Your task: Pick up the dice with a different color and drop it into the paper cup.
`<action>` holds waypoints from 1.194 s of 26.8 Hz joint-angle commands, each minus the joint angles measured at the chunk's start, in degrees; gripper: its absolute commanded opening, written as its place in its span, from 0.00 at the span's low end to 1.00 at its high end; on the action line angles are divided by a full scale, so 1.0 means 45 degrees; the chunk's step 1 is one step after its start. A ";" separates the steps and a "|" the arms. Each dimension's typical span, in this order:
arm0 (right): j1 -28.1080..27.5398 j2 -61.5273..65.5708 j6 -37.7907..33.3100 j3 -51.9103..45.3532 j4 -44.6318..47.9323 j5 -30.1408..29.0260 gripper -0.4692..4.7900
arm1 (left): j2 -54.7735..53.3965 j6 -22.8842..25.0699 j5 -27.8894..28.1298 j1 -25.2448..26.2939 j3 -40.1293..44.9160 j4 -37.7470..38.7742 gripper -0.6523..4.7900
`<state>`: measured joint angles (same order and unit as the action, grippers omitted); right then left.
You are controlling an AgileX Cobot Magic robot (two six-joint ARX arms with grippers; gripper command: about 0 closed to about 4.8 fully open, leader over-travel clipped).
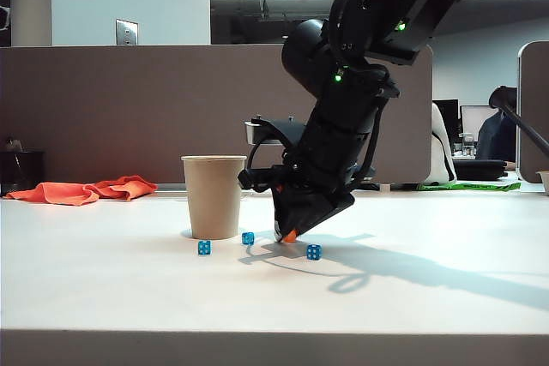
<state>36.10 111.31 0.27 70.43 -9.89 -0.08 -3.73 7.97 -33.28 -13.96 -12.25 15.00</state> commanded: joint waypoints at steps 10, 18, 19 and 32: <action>0.0029 -0.0019 0.0000 0.0024 -0.0073 0.0044 0.23 | -0.0010 -0.0015 -0.0092 0.0010 -0.0058 -0.0209 0.11; 0.0029 -0.0019 0.0000 0.0024 -0.0005 0.0044 0.19 | -0.0010 -0.0015 -0.0092 0.0010 -0.0063 -0.0214 0.11; 0.0029 -0.0029 0.0000 0.0024 0.0019 0.0044 0.19 | -0.0010 -0.0024 -0.0097 0.0010 -0.0058 -0.0214 0.11; 0.0029 -0.0029 0.0000 0.0024 0.0199 0.0097 0.17 | -0.0010 -0.0243 -0.0092 0.0010 -0.0063 -0.0219 0.11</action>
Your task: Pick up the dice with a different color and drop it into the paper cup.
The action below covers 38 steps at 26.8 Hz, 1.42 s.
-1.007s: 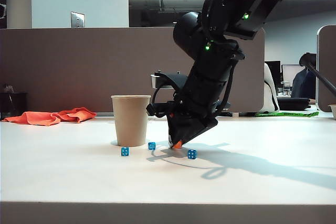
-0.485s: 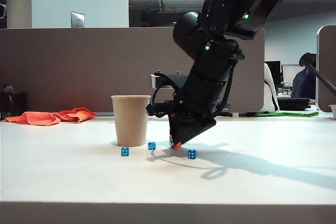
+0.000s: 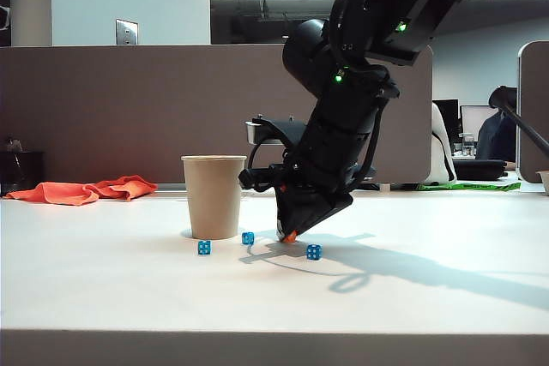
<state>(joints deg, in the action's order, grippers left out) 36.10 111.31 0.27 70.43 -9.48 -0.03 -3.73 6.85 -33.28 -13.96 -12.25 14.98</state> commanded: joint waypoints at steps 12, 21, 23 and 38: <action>0.0029 -0.0073 0.0000 0.1700 -0.1112 0.0121 0.17 | -0.0010 0.0000 -0.0092 0.0010 -0.0063 -0.0267 0.11; 0.0049 -0.0282 0.0000 0.2288 -0.1171 0.0117 0.17 | -0.0010 0.0000 -0.0087 0.0010 -0.0063 -0.0306 0.11; 0.0049 -0.0413 0.0010 0.2395 -0.1171 0.0121 0.17 | -0.0010 0.0000 -0.0092 0.0010 -0.0058 -0.0306 0.11; 0.0617 -0.1307 0.0000 0.2909 -0.0899 -0.0291 0.17 | -0.0010 0.0000 -0.0092 0.0010 -0.0063 -0.0311 0.11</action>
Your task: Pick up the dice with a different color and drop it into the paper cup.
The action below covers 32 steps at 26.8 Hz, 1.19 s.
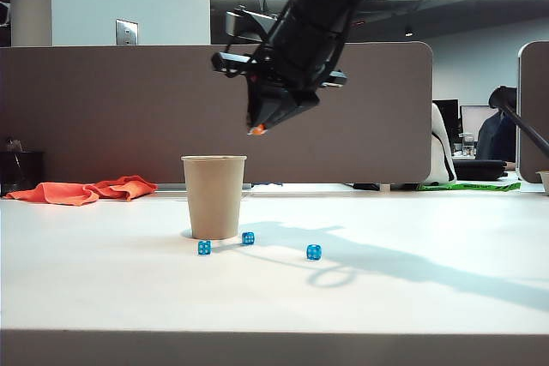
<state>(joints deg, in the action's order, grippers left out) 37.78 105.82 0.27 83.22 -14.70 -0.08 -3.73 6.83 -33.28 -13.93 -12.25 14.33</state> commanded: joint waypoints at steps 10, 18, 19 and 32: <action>0.0976 -0.0083 0.0005 0.0068 0.0782 -0.0301 0.17 | -0.0010 0.0000 -0.0092 0.0005 -0.0063 -0.0160 0.11; 0.1054 -0.0078 0.0005 0.0068 0.0850 -0.0248 0.18 | -0.0010 0.0000 -0.0097 0.0005 -0.0063 -0.0160 0.11; 0.1054 -0.0078 0.0005 0.0068 0.0899 -0.0248 0.24 | -0.0010 0.0000 -0.0097 0.0005 -0.0063 -0.0160 0.11; 0.1054 -0.0078 0.0000 0.0068 0.1141 -0.0243 0.29 | -0.0010 0.0000 -0.0136 0.0005 -0.0063 -0.0165 0.11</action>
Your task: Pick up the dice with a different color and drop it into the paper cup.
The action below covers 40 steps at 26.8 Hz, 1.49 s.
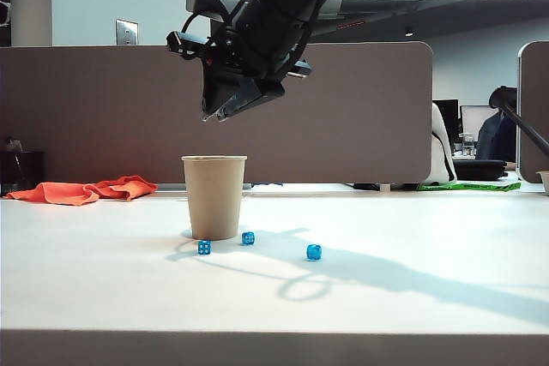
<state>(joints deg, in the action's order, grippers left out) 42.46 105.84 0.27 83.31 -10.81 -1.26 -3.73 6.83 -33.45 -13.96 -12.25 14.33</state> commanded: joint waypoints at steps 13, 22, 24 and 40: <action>-0.0141 -0.0772 0.0005 0.0049 0.0583 0.0068 0.09 | -0.0010 -0.0049 0.0078 0.0010 -0.0063 -0.0199 0.11; -0.1826 -0.3177 0.0262 0.0005 0.0418 0.0287 0.09 | 0.0005 -0.1122 0.2331 0.0010 -0.0063 -0.1122 0.11; -0.2341 -0.3531 0.0398 -0.0005 0.0024 0.0277 0.09 | 0.0005 -0.1384 0.2764 0.0010 -0.0063 -0.1122 0.11; -0.6528 -0.9947 0.0942 -0.7329 0.1088 -0.0461 0.09 | 0.0005 -0.1768 0.4333 0.0015 -0.0063 -0.1418 0.11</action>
<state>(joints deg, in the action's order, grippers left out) 13.61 63.90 4.56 52.27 -6.96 -3.14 -3.70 -0.99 -14.31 -13.93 -12.25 9.41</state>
